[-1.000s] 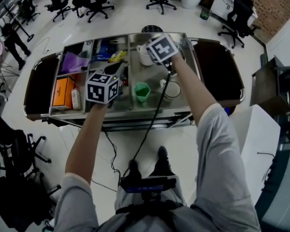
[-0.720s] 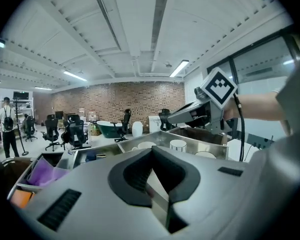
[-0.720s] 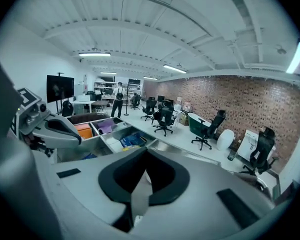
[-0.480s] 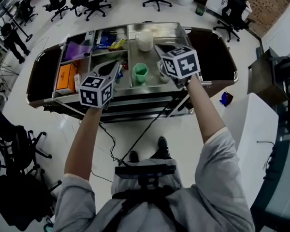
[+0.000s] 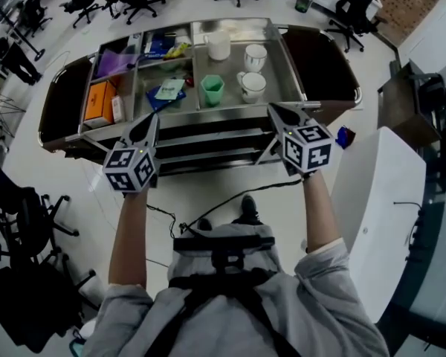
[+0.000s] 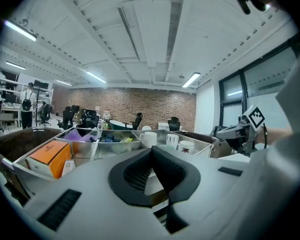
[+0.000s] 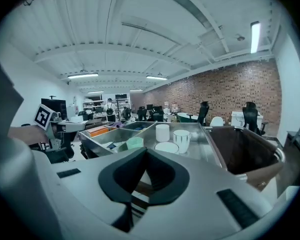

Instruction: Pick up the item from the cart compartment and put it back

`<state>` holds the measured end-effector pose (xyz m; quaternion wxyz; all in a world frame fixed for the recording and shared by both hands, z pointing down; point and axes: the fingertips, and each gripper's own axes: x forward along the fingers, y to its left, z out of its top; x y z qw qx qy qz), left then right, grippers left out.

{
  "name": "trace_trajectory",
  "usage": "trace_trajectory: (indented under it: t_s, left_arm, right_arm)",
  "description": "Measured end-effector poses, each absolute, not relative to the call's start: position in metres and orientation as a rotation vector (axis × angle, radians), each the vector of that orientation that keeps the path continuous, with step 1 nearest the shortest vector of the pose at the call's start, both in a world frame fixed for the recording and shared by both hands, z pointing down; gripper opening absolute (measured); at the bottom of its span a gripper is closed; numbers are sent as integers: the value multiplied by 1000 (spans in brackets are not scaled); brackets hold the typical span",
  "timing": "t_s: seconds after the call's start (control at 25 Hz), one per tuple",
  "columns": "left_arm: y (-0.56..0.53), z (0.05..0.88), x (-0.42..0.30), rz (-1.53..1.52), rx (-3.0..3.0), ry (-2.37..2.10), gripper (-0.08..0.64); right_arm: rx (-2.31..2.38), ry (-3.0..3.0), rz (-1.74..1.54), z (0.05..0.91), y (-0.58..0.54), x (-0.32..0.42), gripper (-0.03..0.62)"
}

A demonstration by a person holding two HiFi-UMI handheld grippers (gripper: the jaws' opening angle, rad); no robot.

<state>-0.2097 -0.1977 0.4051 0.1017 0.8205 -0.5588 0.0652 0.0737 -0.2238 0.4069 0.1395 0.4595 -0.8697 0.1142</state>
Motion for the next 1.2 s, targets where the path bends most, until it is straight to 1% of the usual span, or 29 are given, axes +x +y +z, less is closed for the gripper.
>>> trace_trajectory:
  t_s: [0.36, 0.64, 1.2]
  left_arm:
    - [-151, 450, -235, 259, 2319, -1696, 3]
    - [-128, 477, -246, 258, 2264, -1698, 3]
    - [-124, 494, -246, 262, 2242, -1681, 3]
  right_arm:
    - [1469, -2455, 497, 455, -166, 108, 9]
    - [1465, -2398, 476, 479, -150, 108, 8]
    - [1442, -2376, 484, 492, -150, 102, 8]
